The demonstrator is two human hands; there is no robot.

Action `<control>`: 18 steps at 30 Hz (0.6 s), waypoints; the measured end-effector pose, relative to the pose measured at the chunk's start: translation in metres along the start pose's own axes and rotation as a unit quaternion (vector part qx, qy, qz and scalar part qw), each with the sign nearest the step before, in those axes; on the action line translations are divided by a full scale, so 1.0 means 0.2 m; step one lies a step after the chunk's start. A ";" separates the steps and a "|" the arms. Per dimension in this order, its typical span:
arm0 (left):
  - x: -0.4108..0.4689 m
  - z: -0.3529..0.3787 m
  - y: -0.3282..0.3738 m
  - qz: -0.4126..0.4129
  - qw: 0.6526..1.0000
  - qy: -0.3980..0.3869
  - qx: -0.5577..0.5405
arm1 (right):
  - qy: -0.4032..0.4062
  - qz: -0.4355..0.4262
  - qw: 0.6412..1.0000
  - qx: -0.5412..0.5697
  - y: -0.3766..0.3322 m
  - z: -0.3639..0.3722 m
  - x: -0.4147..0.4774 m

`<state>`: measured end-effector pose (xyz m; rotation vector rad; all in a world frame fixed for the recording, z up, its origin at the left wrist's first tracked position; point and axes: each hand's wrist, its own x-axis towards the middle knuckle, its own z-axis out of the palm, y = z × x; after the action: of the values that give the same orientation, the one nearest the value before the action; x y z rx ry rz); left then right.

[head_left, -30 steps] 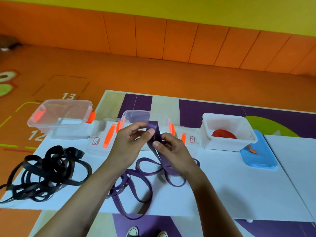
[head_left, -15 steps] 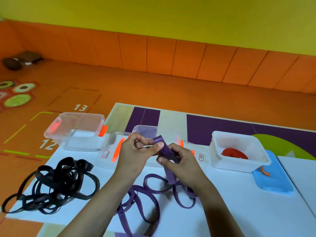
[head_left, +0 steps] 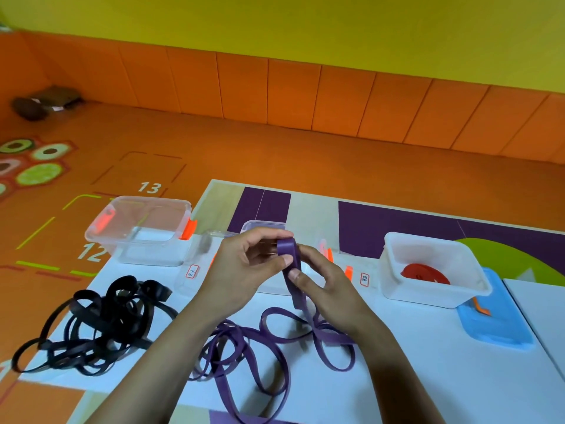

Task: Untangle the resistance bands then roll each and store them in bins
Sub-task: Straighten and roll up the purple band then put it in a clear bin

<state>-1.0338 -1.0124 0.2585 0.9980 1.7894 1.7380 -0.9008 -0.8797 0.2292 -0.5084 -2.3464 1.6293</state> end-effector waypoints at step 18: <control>-0.02 0.03 -0.09 0.009 0.986 0.067 0.151 | 0.085 -0.029 0.992 -0.091 -0.05 0.01 -0.02</control>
<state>-1.0299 -1.0098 0.2406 1.0368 2.1843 1.6083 -0.9001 -0.8862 0.2372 -0.5833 -2.3701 1.2983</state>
